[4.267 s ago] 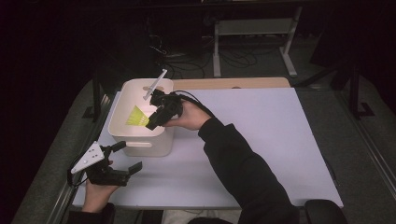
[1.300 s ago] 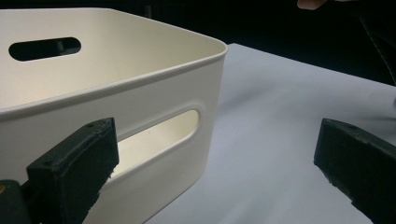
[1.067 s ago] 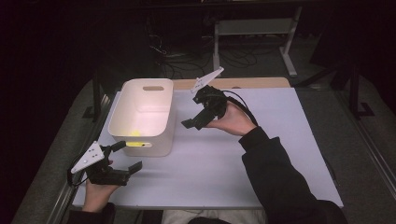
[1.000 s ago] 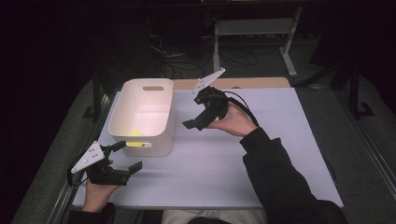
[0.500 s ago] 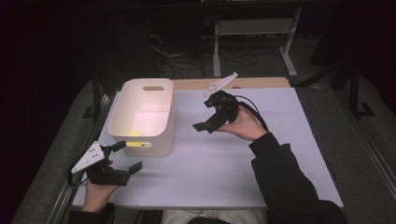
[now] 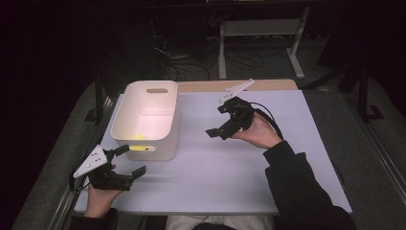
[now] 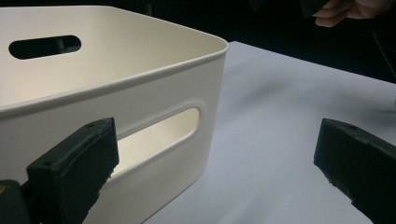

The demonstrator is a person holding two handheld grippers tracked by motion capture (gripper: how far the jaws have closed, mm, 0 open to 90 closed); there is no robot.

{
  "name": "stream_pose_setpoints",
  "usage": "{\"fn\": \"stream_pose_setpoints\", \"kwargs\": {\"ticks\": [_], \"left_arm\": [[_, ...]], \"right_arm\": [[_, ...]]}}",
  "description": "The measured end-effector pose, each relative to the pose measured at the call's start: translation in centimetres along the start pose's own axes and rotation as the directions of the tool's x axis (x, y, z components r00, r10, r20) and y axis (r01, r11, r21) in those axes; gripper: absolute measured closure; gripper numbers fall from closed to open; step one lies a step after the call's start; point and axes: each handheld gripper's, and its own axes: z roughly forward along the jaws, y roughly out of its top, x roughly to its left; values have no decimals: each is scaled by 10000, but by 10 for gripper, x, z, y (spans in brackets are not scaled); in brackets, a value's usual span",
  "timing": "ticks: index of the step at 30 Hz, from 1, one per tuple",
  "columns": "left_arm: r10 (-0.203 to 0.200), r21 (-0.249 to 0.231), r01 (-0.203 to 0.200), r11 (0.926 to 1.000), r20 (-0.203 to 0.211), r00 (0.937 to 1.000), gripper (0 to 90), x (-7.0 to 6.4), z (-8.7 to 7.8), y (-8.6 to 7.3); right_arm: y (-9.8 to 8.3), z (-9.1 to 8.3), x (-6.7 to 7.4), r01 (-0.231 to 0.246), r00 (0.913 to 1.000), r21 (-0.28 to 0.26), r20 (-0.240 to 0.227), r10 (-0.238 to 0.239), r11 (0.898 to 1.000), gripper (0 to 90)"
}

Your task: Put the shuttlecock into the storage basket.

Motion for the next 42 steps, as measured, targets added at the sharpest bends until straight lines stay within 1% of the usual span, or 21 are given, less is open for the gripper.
{"fn": "stream_pose_setpoints", "kwargs": {"ticks": [5,9,11,14,19,32,38,42], "left_arm": [[3,6,-3,10000,-13,10000,0,0,0,0],[-10,13,10,10000,-32,10000,0,0,0,0],[-17,12,17,10000,-40,10000,0,0,0,0],[-22,14,22,10000,-40,10000,0,0,0,0],[-25,18,25,10000,-38,10000,0,0,0,0],[-17,26,17,10000,-60,10000,0,0,-1,0],[-17,26,17,10000,-58,10000,0,0,-1,0],[-16,28,16,10000,-61,10000,0,0,-1,0]], "right_arm": [[-11,-5,-2,-162,9998,-12,81,163,9999,0],[-20,-10,-6,-258,9995,41,166,257,9997,0],[-25,-12,-9,-379,9991,-28,187,379,9993,0],[-30,-17,-11,-519,9983,-96,246,522,9986,0],[-35,-20,-12,-615,9976,-153,318,619,9980,0],[-48,-23,-10,-736,9966,-88,360,739,9972,0],[-56,-26,-9,-789,9961,-168,383,795,9967,0],[-63,-28,-10,-924,9950,-214,364,932,9955,0]]}}
